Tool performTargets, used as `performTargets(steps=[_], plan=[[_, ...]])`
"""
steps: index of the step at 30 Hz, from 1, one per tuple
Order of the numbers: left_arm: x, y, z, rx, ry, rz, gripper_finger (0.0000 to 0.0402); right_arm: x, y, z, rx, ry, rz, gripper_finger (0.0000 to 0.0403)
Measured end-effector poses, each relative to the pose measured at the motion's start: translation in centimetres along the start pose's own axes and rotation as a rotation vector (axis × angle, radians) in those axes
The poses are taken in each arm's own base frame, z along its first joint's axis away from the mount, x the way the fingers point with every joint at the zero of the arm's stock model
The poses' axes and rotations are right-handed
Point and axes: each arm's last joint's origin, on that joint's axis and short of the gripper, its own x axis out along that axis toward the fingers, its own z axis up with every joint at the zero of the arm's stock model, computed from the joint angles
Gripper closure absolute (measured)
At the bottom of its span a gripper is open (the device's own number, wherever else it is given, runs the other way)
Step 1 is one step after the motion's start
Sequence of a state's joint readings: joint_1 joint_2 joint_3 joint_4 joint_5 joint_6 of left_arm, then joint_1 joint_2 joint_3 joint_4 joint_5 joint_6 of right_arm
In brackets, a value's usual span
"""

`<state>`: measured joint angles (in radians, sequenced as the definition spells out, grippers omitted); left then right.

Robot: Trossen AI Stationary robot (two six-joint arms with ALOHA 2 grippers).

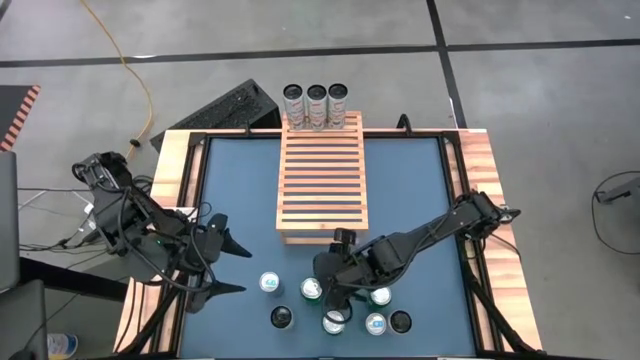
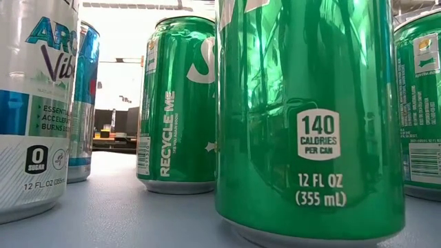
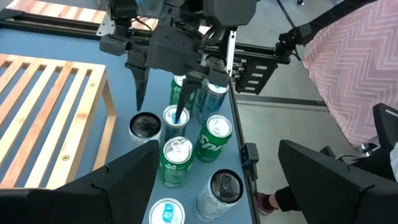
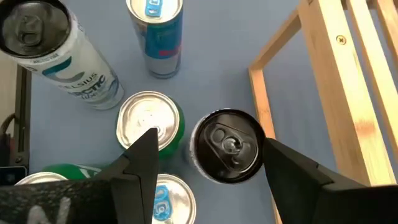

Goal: Place canned beverage on shelf
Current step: Put the white blue soda can on the shelf

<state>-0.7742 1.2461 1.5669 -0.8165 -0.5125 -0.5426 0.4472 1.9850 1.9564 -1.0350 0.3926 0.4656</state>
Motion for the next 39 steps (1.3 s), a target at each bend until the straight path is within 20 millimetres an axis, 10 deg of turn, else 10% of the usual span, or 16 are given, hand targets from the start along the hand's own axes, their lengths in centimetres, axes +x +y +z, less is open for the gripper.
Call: performTargets(steps=[39], plan=[[0.0,-0.1,0.2,0.003,-0.019,-0.011,0.0084,3.3,-2.3,0.3,0.019,0.163,0.072,0.0170]])
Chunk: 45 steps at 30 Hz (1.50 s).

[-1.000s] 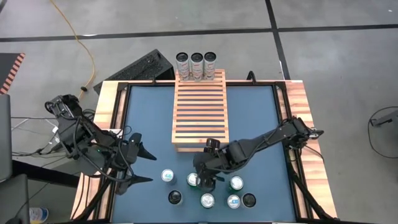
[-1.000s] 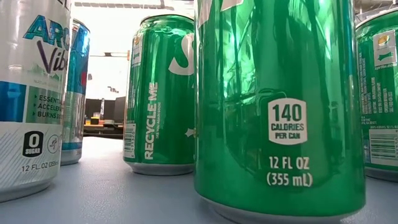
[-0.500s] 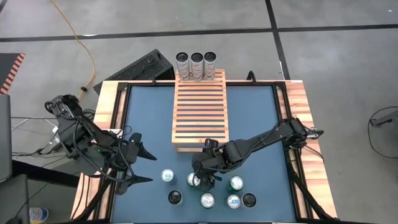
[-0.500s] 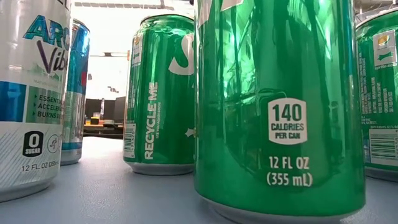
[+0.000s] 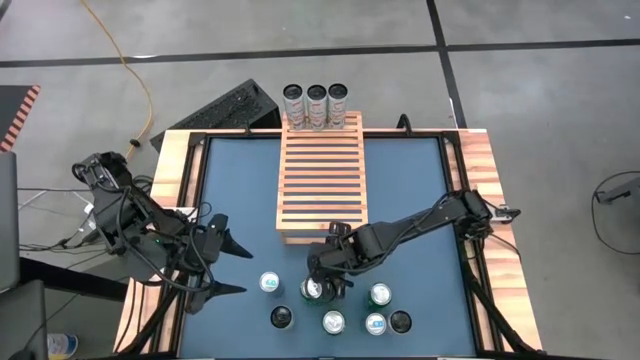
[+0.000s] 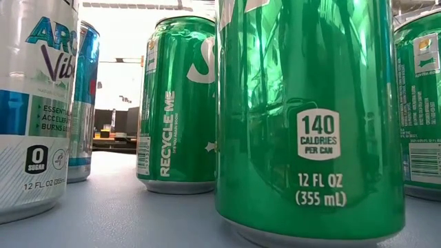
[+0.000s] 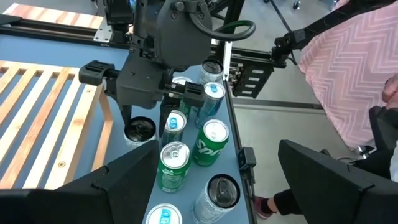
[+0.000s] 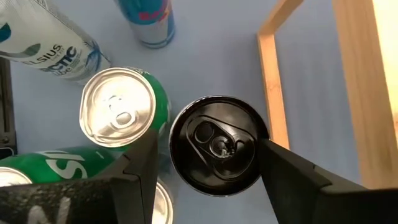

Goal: Place canned beverage on shelf
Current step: Put the white blue soda can on the shelf

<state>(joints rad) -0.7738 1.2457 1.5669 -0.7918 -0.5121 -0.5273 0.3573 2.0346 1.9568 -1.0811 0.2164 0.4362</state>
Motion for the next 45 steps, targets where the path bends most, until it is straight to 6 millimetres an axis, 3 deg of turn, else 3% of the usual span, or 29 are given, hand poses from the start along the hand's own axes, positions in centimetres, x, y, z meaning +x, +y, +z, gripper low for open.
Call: performTargets(steps=[19,32,45], plan=[[0.00,0.18,0.08,0.008,-0.032,0.058,0.0084,-0.01,0.12,0.10,0.058,-0.011,0.012,0.0168],[-0.01,0.26,0.13,-0.013,-0.049,0.086,0.0084,-0.13,0.11,0.14,0.064,-0.015,0.014,0.0087],[0.00,0.43,0.18,-0.006,-0.063,0.119,0.0084,-0.04,-0.41,0.44,0.108,-0.022,0.012,0.0085]])
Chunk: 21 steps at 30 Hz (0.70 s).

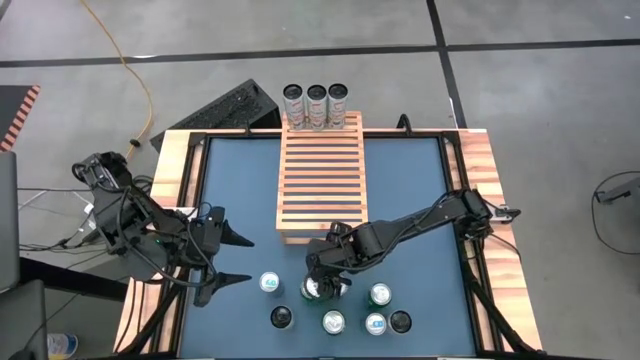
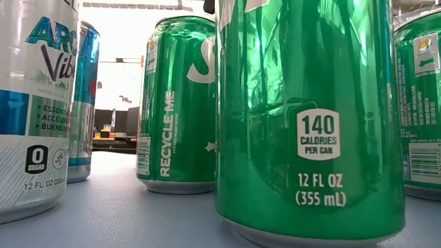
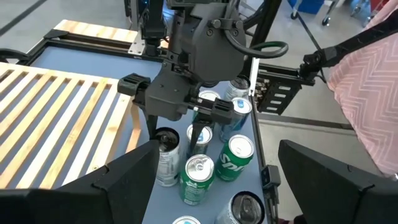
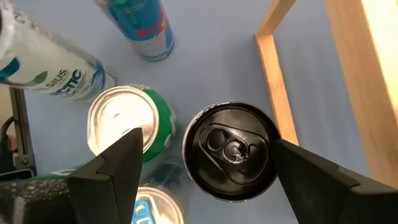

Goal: Place canned beverage on shelf
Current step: Put the white blue soda can on the shelf

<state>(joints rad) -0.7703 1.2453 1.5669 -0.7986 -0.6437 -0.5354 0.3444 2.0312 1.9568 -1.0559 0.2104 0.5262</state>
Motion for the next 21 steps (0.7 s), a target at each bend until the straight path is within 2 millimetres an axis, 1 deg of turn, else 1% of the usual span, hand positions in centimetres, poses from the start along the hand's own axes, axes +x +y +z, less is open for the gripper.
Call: performTargets(steps=[7,21], plan=[[0.08,0.14,0.00,0.006,0.004,0.008,0.0084,0.09,-0.36,0.47,0.016,-0.022,0.006,0.0085],[0.02,0.27,-0.03,0.018,0.000,0.028,0.0084,0.11,-0.43,0.54,0.050,-0.026,0.005,0.0085]])
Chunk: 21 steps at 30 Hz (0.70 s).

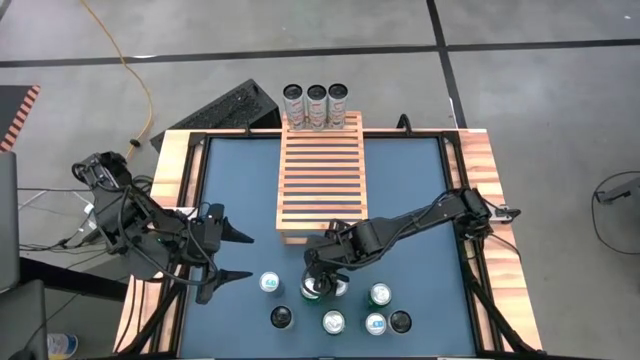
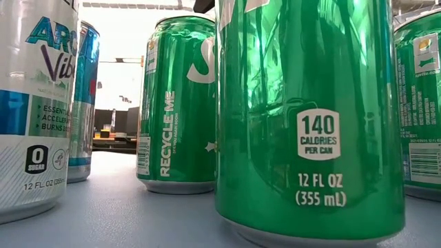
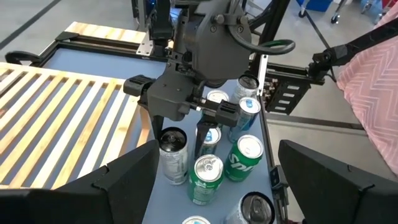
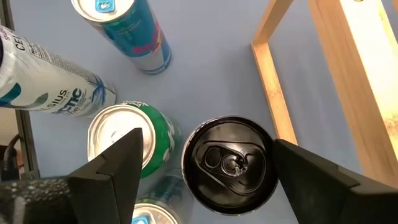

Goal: Place canned beverage on shelf
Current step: Put the white blue soda can on the shelf

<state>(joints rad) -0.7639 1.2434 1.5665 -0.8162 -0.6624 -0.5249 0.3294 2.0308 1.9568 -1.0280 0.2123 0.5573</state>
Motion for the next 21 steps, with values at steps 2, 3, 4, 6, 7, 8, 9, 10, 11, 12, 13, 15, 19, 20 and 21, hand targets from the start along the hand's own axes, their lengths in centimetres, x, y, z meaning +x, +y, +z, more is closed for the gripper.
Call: performTargets(steps=[2,3,4,6,7,8,9,10,11,12,13,15,19,20,21], plan=[[0.0,0.0,0.0,0.000,0.001,-0.001,0.0084,0.0,0.0,0.0,-0.001,-0.005,0.003,0.0085],[0.0,0.0,0.0,0.000,0.002,-0.002,0.0084,0.0,0.1,0.1,-0.007,-0.011,0.006,0.0085],[0.0,0.0,0.0,0.000,0.002,-0.003,0.0084,0.0,0.2,0.1,-0.015,-0.021,0.008,0.0085],[0.0,0.0,0.0,-0.001,0.003,-0.006,0.0084,-0.1,0.5,0.1,-0.046,-0.051,-0.008,0.0085],[0.0,0.0,0.0,-0.001,0.002,-0.007,0.0084,-0.2,0.6,0.1,-0.071,-0.065,-0.021,0.0085],[0.0,-0.1,0.0,0.002,0.002,-0.011,0.0084,-0.4,0.6,0.1,-0.097,-0.075,-0.037,0.0085],[0.0,-0.1,0.1,0.004,0.000,-0.018,0.0084,-0.7,0.7,0.0,-0.121,-0.082,-0.048,0.0085],[0.0,-0.1,0.1,0.007,0.000,-0.027,0.0084,-1.0,0.7,0.0,-0.131,-0.089,-0.052,0.0085],[0.0,-0.2,0.1,0.005,-0.003,-0.036,0.0084,-1.4,0.6,0.0,-0.134,-0.099,-0.048,0.0085],[0.0,-0.2,0.2,0.003,-0.007,-0.040,0.0084,-1.9,0.5,0.1,-0.131,-0.108,-0.043,0.0085],[0.0,-0.2,0.2,0.004,-0.005,-0.044,0.0084,-2.3,0.4,0.1,-0.129,-0.116,-0.039,0.0085],[0.0,-0.3,0.2,-0.002,0.000,-0.051,0.0084,-2.9,0.2,0.3,-0.123,-0.133,-0.035,0.0085],[0.0,-0.3,0.2,-0.002,0.003,-0.055,0.0084,-3.1,0.1,0.3,-0.122,-0.130,-0.039,0.0085],[0.0,-0.3,0.2,-0.002,0.003,-0.055,0.0084,-3.1,0.1,0.2,-0.125,-0.121,-0.042,0.0085],[0.0,-0.3,0.2,-0.002,0.003,-0.055,0.0084,-3.1,0.1,0.0,-0.126,-0.112,-0.045,0.0085]])
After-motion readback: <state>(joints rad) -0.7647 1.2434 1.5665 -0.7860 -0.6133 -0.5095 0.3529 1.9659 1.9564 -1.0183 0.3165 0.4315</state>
